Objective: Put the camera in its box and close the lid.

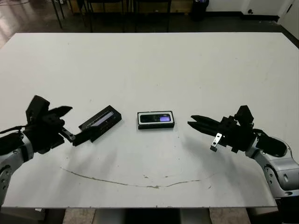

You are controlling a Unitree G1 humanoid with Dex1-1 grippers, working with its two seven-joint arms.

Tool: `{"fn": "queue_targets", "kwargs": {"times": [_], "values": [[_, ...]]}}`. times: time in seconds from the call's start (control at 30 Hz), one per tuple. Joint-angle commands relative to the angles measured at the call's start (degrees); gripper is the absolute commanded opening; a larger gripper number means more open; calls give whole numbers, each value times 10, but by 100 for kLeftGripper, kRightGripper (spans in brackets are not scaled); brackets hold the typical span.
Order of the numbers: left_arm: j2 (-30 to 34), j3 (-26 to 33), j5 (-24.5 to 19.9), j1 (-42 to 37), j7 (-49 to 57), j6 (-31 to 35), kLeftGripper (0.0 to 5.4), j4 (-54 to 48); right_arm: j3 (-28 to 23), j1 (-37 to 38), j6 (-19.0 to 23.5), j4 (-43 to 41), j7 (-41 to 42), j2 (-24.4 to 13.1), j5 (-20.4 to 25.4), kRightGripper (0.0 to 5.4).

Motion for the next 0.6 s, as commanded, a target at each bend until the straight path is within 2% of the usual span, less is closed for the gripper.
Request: {"fn": "queue_targets", "kwargs": {"times": [0.03, 0.23, 0.37, 0.6], "values": [[11, -17, 7, -13, -15, -2, 538, 40, 6, 0, -4, 9, -2, 0, -10, 0], [15, -49, 26, -31, -55, -46, 538, 85, 6, 0, -21, 21, 3, 2, -10, 0], [14, -68, 49, -36, -63, -80, 538, 103, 7, 1, -18, 18, 1, -3, -11, 0], [1, -83, 92, -29, -44, -144, 538, 117, 5, 1, -22, 30, 8, 3, -2, 0]]}}
